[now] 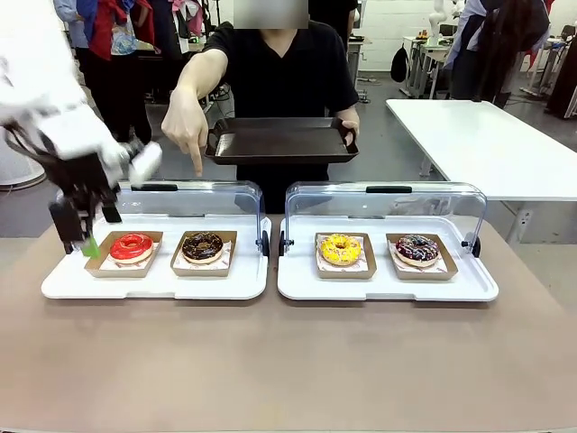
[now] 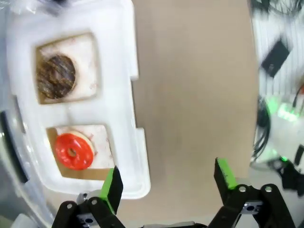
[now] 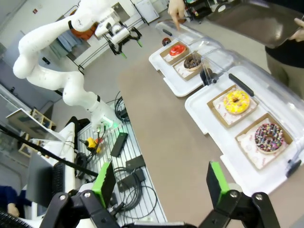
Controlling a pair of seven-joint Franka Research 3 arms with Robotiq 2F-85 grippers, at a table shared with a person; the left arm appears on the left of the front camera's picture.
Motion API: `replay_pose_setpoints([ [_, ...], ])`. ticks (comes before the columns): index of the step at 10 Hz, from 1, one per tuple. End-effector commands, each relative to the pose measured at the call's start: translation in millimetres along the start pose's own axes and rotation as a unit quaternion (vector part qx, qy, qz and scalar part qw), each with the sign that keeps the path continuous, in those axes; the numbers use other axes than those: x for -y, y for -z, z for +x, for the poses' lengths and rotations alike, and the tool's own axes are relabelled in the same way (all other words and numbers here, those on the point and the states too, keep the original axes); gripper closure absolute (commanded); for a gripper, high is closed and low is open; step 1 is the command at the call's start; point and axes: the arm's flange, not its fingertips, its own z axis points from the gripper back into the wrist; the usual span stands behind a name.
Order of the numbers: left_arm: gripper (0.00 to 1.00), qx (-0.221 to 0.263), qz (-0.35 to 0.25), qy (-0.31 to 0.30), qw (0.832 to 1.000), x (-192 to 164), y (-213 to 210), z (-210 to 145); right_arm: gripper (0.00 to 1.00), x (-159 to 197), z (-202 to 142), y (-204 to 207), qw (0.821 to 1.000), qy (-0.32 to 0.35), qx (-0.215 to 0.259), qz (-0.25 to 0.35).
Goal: Provide the desired donut to the person.
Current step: Pick up and lift the Paper togo box containing the Donut pointed at by the person.
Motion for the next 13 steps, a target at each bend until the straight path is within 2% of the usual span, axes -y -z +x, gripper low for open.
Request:
replay_pose_setpoints([
  [1, 0.00, -0.051, 0.016, 0.013, 0.998, -15.2, 35.0, 8.4, 0.00, 1.1, -0.6, -0.6, 1.000, -0.002, 0.005, 0.005],
  [2, 0.00, -0.060, 0.029, 0.025, 0.997, -22.5, 52.3, 20.1, 0.00, 1.1, -0.6, -0.6, 1.000, -0.002, 0.005, 0.005],
  [4, 0.00, -0.029, 0.039, 0.017, 0.999, -39.8, 70.0, 38.8, 0.00, 1.1, -0.6, -0.6, 1.000, -0.002, 0.005, 0.005],
  [6, 0.00, 0.012, 0.057, 0.027, 0.998, -48.0, 67.6, 41.8, 0.00, 1.1, -0.6, -0.6, 1.000, -0.002, 0.005, 0.005],
  [7, 0.00, -0.033, 0.038, 0.032, 0.998, -38.4, 75.1, 38.4, 0.00, 1.1, -0.6, -0.6, 1.000, -0.002, 0.005, 0.005],
  [13, 0.00, -0.027, 0.038, 0.030, 0.998, -42.1, 78.2, 39.9, 0.00, 1.1, -0.6, -0.6, 1.000, -0.002, 0.005, 0.005],
])
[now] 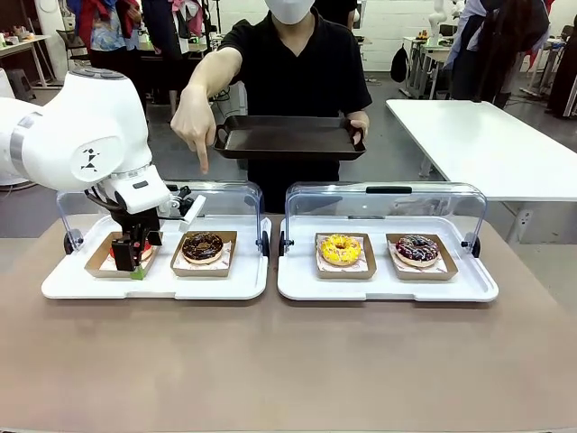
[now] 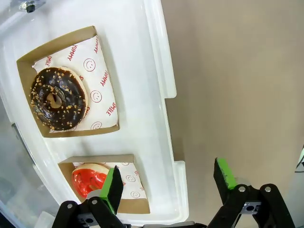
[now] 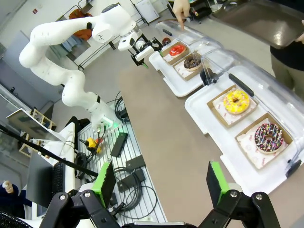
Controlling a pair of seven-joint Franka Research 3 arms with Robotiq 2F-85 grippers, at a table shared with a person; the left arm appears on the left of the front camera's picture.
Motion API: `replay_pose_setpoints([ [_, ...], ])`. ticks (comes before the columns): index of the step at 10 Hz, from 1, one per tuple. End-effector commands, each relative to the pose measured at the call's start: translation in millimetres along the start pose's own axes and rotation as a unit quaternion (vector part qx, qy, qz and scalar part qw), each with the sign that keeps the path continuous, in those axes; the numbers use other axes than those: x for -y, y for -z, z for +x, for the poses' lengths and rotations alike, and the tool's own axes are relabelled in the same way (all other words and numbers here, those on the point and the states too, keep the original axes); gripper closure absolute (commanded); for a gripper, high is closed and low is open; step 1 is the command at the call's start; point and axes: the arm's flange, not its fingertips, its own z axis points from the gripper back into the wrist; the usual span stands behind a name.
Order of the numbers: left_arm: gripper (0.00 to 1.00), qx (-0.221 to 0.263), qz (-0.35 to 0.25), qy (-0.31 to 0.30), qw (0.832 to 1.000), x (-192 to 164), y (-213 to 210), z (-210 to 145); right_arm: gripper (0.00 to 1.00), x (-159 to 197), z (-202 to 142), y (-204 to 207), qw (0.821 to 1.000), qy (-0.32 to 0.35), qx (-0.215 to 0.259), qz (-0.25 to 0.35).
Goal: Provide the desired donut to the person.
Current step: Pick up and lift the Paper togo box containing the Donut pointed at by the person.
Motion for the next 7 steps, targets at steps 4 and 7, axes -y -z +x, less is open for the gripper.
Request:
replay_pose_setpoints([
  [4, 0.00, 0.036, -0.010, 0.026, 0.999, -30.1, 35.5, 3.1, 0.00, 1.0, -0.5, -0.6, 1.000, -0.003, 0.005, 0.005],
  [7, 0.00, 0.063, -0.019, 0.019, 0.998, -51.9, 47.9, -3.2, 0.00, 1.0, -0.5, -0.6, 1.000, -0.003, 0.005, 0.005],
])
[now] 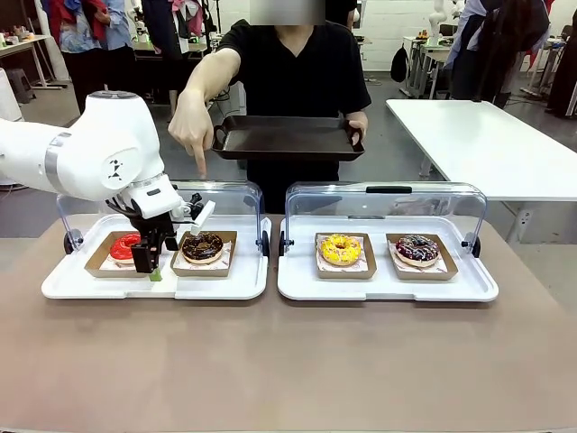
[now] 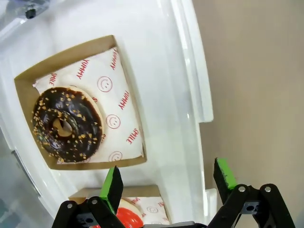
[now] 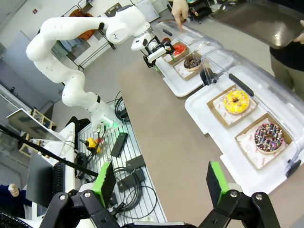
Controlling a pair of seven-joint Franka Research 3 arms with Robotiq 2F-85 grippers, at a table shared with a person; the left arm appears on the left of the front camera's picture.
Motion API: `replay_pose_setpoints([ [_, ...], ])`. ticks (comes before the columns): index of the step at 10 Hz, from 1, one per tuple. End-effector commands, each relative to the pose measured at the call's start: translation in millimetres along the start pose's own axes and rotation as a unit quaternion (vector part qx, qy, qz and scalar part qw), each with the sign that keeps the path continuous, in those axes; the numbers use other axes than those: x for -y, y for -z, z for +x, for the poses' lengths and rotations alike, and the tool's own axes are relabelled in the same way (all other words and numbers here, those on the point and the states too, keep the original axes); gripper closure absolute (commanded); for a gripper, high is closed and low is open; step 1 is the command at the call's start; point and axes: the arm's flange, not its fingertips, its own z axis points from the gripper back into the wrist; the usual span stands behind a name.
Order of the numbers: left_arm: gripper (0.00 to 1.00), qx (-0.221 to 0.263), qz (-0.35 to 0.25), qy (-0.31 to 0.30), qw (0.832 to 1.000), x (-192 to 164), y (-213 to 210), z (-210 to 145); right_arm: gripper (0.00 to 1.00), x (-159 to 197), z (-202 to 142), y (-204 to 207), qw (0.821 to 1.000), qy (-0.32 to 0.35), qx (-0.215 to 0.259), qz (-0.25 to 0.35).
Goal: Provide the desired donut to the person.
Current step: Pick up and lift the Paper togo box containing the Donut pointed at by the person.
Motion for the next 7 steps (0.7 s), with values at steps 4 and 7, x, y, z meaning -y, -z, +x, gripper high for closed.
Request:
replay_pose_setpoints([
  [4, 0.00, 0.029, -0.025, -0.003, 0.999, -22.2, 19.1, -2.5, 0.00, 0.9, -0.5, -0.6, 1.000, -0.003, 0.005, 0.005],
  [7, 0.00, 0.031, -0.034, -0.005, 0.999, -23.8, 31.5, -3.0, 0.00, 0.9, -0.5, -0.6, 1.000, -0.003, 0.005, 0.005],
])
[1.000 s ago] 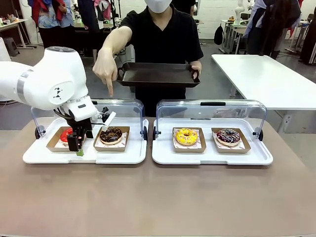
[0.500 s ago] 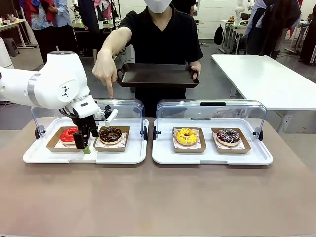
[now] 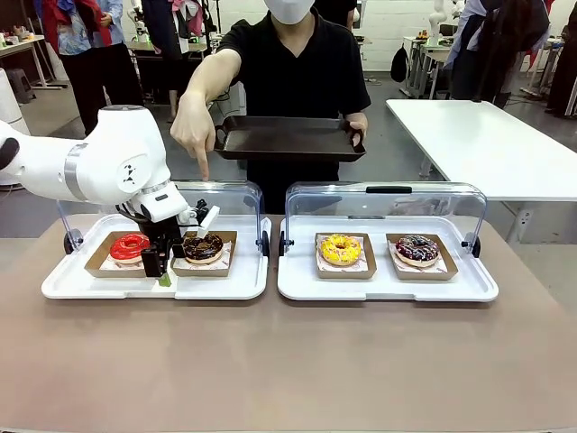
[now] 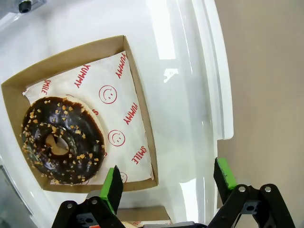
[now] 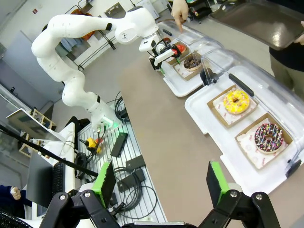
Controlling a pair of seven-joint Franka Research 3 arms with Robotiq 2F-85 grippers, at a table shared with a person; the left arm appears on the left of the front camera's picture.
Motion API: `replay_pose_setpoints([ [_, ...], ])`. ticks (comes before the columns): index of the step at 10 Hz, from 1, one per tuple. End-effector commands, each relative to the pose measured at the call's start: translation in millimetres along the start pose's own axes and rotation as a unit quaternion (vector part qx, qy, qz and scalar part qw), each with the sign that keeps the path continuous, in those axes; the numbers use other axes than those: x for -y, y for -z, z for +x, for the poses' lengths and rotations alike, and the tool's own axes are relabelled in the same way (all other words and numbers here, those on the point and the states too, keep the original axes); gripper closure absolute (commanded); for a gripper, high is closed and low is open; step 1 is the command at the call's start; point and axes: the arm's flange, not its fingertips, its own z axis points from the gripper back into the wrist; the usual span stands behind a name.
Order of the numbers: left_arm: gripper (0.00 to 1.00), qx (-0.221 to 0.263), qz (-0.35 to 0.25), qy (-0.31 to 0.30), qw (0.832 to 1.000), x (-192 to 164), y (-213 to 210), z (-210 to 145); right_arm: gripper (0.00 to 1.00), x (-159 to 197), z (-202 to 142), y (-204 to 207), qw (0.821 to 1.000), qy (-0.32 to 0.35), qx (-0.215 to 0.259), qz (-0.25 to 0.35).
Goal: Provide the desired donut to the person.
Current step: Pick up and lift the Paper togo box containing the Donut pointed at by the person.
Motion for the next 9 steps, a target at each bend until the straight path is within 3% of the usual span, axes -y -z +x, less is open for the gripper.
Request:
replay_pose_setpoints([
  [1, 0.00, 0.008, -0.013, 0.007, 1.000, -8.0, 0.2, -1.9, 0.00, 0.9, -0.5, -0.6, 1.000, -0.003, 0.005, 0.005],
  [4, 0.00, 0.008, -0.016, 0.004, 1.000, -8.3, 8.2, -2.9, 0.00, 0.9, -0.5, -0.6, 1.000, -0.003, 0.005, 0.005],
  [5, 0.57, 0.006, -0.015, 0.007, 1.000, -11.0, 8.6, -2.1, 0.00, 0.9, -0.5, -0.6, 1.000, -0.003, 0.005, 0.005],
  [6, 0.57, 0.007, -0.012, 0.009, 1.000, -12.3, 8.7, -1.3, 0.00, 0.9, -0.5, -0.6, 1.000, -0.003, 0.005, 0.005],
  [7, 1.00, 0.010, -0.009, 0.009, 1.000, -10.2, 9.6, 0.0, 0.00, 0.9, -0.5, -0.6, 1.000, -0.003, 0.005, 0.005],
  [8, 0.61, 0.011, -0.007, 0.010, 1.000, -9.4, 9.6, -0.3, 0.00, 0.9, -0.5, -0.6, 1.000, -0.003, 0.005, 0.005],
  [9, 1.00, 0.009, -0.008, 0.012, 1.000, -12.1, 7.8, -0.4, 0.00, 0.9, -0.5, -0.6, 1.000, -0.003, 0.005, 0.005],
])
